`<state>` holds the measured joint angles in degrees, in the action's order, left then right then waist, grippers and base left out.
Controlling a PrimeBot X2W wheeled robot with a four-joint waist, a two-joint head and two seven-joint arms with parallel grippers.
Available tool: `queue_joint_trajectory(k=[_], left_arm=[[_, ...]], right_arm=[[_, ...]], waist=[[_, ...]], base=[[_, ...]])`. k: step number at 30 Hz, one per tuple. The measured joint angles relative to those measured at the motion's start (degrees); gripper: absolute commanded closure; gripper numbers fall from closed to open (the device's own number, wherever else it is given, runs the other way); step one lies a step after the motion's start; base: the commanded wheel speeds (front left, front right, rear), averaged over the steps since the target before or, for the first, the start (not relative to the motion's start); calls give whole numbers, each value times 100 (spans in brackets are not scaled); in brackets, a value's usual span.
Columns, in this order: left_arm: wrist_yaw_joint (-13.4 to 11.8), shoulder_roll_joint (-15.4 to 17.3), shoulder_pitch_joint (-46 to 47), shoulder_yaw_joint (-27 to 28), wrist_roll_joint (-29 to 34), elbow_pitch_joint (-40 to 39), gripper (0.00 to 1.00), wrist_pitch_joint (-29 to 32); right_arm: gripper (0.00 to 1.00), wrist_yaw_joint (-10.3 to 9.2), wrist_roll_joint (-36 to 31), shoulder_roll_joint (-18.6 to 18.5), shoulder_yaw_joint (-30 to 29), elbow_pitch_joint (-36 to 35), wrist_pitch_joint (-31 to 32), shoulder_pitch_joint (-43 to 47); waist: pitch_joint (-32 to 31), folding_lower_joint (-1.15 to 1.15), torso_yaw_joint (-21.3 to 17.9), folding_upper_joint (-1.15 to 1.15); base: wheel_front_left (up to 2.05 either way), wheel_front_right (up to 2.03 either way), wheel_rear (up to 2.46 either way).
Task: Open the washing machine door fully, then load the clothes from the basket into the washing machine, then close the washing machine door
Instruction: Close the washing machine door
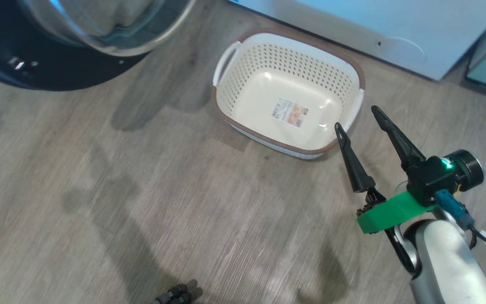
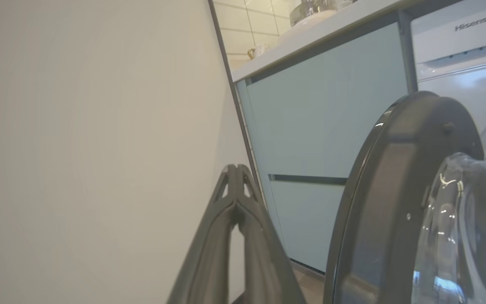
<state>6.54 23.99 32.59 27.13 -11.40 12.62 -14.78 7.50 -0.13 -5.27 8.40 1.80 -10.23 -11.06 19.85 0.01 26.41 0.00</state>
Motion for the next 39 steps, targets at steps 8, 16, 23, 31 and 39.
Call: queue_joint_trajectory(k=[8, 16, 23, 31, 39], left_arm=[[32, 419, 1878, 1092, -1652, 3260, 100, 297], [-222, 753, 2899, 1952, -2683, 5067, 100, 1190], [-314, 765, 3210, 2197, -3098, 5861, 100, 1860], [-263, 768, 3311, 2280, -3305, 6089, 100, 2442], [-177, 681, 3315, 2271, -3446, 6189, 100, 3004]], right_arm=[[0, 0, 5, -48, 162, 143, -10, -82], [0, 0, 22, -40, 326, 280, -92, -154], [0, 0, 21, 3, 352, 375, -146, -154], [0, 0, 21, 22, 354, 408, -191, -153], [0, 0, 20, 49, 346, 426, -238, -155]], waist=[[172, 0, -445, 0], [85, 0, -745, 0], [20, -1, -954, 0], [12, -1, -1070, 0], [38, -1, -1040, 0]], base=[[0, 0, 0], [0, 0, 0], [0, 0, 0], [0, 0, 0], [0, 0, 0]])
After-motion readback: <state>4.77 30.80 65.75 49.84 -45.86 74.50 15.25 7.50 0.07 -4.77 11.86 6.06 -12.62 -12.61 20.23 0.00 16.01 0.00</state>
